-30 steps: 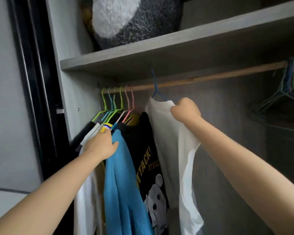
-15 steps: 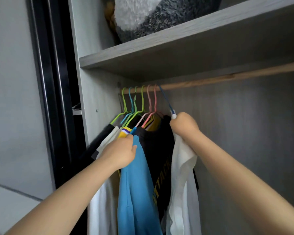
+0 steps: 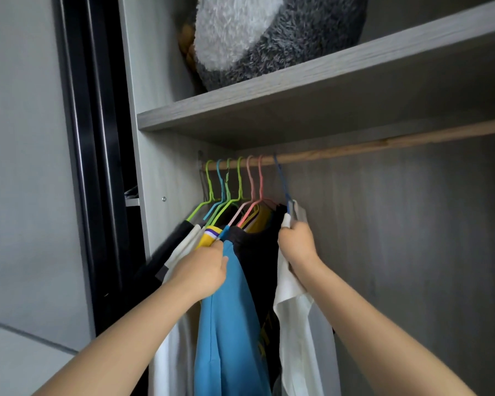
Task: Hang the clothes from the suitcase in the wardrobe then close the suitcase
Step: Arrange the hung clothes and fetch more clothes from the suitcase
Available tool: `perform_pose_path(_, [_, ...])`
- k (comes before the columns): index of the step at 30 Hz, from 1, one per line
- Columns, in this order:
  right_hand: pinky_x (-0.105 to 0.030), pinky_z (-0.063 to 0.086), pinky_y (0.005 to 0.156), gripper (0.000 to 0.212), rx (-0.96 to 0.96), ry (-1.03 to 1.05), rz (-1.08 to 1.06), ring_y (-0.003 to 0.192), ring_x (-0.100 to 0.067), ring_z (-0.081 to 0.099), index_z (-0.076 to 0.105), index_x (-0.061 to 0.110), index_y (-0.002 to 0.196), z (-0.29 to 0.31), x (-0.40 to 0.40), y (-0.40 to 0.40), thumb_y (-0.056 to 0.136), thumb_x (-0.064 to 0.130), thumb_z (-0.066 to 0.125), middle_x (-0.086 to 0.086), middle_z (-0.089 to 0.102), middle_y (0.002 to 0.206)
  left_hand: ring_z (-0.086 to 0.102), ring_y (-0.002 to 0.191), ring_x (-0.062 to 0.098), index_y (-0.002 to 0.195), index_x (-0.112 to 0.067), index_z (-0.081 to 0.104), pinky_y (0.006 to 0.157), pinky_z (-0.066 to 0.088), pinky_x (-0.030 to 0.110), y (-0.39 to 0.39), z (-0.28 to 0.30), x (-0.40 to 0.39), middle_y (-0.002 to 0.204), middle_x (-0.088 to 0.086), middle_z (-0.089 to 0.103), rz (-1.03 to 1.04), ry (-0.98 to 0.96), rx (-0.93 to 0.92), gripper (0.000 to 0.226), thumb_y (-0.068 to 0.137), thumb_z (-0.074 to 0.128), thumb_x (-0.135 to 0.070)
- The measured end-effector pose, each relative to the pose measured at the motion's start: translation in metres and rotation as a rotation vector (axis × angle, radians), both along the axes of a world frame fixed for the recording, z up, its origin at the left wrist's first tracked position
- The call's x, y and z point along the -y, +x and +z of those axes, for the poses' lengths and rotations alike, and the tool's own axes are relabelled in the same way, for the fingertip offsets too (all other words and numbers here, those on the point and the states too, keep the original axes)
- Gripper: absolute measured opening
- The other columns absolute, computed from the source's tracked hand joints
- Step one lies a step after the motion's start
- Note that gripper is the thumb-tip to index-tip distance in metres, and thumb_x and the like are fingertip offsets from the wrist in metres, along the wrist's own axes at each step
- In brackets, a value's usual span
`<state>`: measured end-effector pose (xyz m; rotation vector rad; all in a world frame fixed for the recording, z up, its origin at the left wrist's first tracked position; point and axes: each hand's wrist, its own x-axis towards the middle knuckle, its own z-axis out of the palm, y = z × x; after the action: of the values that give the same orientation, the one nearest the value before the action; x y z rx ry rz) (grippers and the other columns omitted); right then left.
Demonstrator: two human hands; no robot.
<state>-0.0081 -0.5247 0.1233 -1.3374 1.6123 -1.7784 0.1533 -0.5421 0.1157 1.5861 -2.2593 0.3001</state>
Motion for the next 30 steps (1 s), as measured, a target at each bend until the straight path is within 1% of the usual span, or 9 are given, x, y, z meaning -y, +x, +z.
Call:
perform_pose_path(3, [-0.024,0.024,0.047,0.031,-0.023,0.026,0.013,0.052,-0.014,0.032,0.034,0.011,0.064,0.002,-0.002,0.004,0.094,0.005,0.033,-0.003,0.034,0.060,0.047,0.079,0.018,0.144,-0.013,0.020,0.064,0.037,0.028,-0.002,0.000,-0.005,0.114,0.009,0.060,0.003,0.002,-0.006,0.048,0.100,0.026,-0.031])
perform_pose_path(7, [-0.023,0.027,0.052,0.012,-0.063,0.104,0.105,0.059,-0.016,0.037,0.042,0.005,0.095,0.005,-0.003,0.012,0.092,0.000,0.032,-0.006,0.039,0.066,0.056,0.090,0.025,0.140,-0.012,0.026,0.069,0.042,0.033,-0.003,-0.002,-0.013,0.114,0.009,0.060,0.013,-0.017,0.009,0.046,0.100,0.027,-0.033])
perform_pose_path(11, [-0.031,0.043,0.066,0.037,-0.247,0.196,0.160,0.090,-0.029,0.052,0.037,0.001,0.129,-0.002,-0.014,0.021,0.093,0.011,0.037,-0.017,0.054,0.100,0.054,0.084,0.024,0.134,-0.012,0.031,0.066,0.039,0.031,0.005,-0.009,-0.025,0.093,0.005,0.056,0.005,-0.020,0.000,0.043,0.098,0.031,-0.036])
perform_pose_path(13, [-0.036,0.044,0.080,0.043,-0.403,0.163,0.155,0.100,-0.030,0.055,0.033,0.001,0.133,-0.008,-0.033,0.026,0.093,0.016,0.040,-0.018,0.056,0.108,0.055,0.090,0.025,0.124,-0.012,0.038,0.068,0.040,0.031,0.012,-0.013,-0.032,0.098,0.008,0.057,0.005,-0.009,-0.021,0.037,0.097,0.034,-0.036])
perform_pose_path(16, [-0.030,0.039,0.090,0.046,-0.707,0.125,0.146,0.113,-0.028,0.051,0.036,0.007,0.137,-0.020,-0.073,0.030,0.094,0.020,0.042,-0.015,0.052,0.123,0.056,0.103,0.030,0.109,-0.012,0.041,0.072,0.041,0.033,0.024,-0.022,-0.050,0.101,0.009,0.056,0.022,-0.006,-0.054,0.027,0.095,0.039,-0.036])
perform_pose_path(18, [-0.026,0.038,0.093,0.043,-0.825,0.165,0.176,0.116,-0.025,0.050,0.041,0.011,0.136,-0.032,-0.101,0.028,0.095,0.024,0.043,-0.011,0.044,0.134,0.053,0.111,0.031,0.120,-0.012,0.041,0.078,0.044,0.035,0.032,-0.034,-0.070,0.114,0.010,0.055,0.047,-0.013,0.002,0.033,0.095,0.039,-0.034])
perform_pose_path(21, [-0.028,0.035,0.101,0.043,-0.943,0.307,0.185,0.125,-0.023,0.045,0.042,0.011,0.136,-0.049,-0.134,0.019,0.095,0.026,0.042,-0.010,0.039,0.141,0.044,0.121,0.028,0.134,-0.014,0.035,0.088,0.043,0.037,0.048,-0.052,-0.103,0.129,0.010,0.046,0.104,-0.022,0.203,0.042,0.096,0.037,-0.031])
perform_pose_path(26, [-0.038,0.034,0.107,0.046,-1.125,0.450,0.131,0.131,-0.028,0.037,0.034,0.013,0.141,-0.074,-0.181,0.010,0.097,0.024,0.038,-0.011,0.036,0.145,0.037,0.125,0.029,0.132,-0.014,0.043,0.096,0.041,0.037,0.078,-0.081,-0.153,0.131,0.012,0.043,0.180,0.069,0.266,0.040,0.096,0.037,-0.028])
perform_pose_path(30, [-0.043,0.034,0.107,0.048,-1.196,0.434,0.197,0.131,-0.031,0.036,0.033,0.012,0.141,-0.094,-0.217,0.015,0.095,0.025,0.042,-0.013,0.035,0.144,0.038,0.124,0.032,0.127,-0.011,0.048,0.095,0.041,0.039,0.102,-0.115,-0.205,0.129,0.015,0.042,0.218,0.161,0.247,0.037,0.095,0.039,-0.026])
